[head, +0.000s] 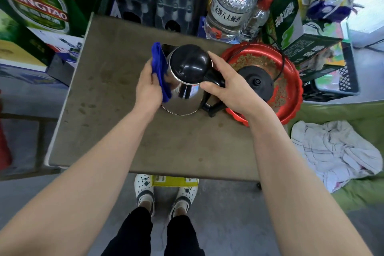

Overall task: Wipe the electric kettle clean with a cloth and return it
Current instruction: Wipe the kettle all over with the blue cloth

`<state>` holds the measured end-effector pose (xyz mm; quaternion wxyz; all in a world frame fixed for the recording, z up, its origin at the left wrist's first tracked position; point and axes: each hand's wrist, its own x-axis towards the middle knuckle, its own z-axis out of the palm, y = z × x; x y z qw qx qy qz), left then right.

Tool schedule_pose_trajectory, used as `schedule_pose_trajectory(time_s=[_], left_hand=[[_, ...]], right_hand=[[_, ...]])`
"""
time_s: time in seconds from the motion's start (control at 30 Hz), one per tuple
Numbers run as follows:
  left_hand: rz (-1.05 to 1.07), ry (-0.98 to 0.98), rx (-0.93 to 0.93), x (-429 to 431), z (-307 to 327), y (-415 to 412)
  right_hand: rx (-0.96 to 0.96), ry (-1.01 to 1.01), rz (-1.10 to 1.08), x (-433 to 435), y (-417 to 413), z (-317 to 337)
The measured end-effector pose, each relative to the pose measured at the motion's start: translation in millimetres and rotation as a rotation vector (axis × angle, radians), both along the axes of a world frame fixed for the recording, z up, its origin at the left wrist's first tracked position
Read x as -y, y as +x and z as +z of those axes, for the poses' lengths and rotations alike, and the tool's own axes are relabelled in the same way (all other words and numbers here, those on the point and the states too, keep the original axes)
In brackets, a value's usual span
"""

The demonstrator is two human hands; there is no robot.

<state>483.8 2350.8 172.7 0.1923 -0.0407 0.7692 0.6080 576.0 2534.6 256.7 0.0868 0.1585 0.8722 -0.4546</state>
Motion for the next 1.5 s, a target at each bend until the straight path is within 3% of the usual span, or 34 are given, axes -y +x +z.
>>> schedule_pose_trajectory(time_s=[0.13,0.27,0.37,0.43,0.53,0.63,0.7,0.83,0.9,1.0,1.07,1.23,1.5], left_hand=[[-0.067,-0.111,0.134,17,-12,15],[-0.108,-0.057,0.181,37,-6,33],[-0.174,-0.037,0.117,51,6,45],[-0.277,-0.042,0.031,56,17,56],[-0.476,-0.082,-0.116,57,34,75],[-0.693,-0.066,-0.097,55,48,87],[-0.804,-0.140,-0.099,56,54,84],[-0.624,-0.404,-0.631,40,77,40],[-0.715,-0.499,-0.810,17,90,14],[-1.043,-0.725,-0.790,-21,97,-16],[-1.151,-0.794,-0.758,-34,98,-25],[-1.040,-0.835,-0.824,-30,103,-23],[-0.881,-1.068,-0.722,-21,112,-23]], right_hand=[[-0.014,0.019,-0.028,5,2,-2],[-0.120,0.076,-0.114,16,8,-1],[-0.339,0.406,-0.296,49,30,-11],[-0.470,0.461,-0.466,85,51,-20],[-0.323,0.087,-0.605,138,74,-31],[-0.103,-0.622,-0.813,157,81,-41],[-0.048,-0.770,-0.916,151,86,-52],[-0.014,-0.476,-0.898,139,100,-61],[-0.054,-0.376,-0.893,132,103,-58],[-0.120,-0.273,-0.882,124,99,-51],[-0.145,-0.223,-0.876,120,92,-47],[-0.205,-0.174,-0.896,110,74,-42],[-0.279,-0.115,-0.837,74,26,-35]])
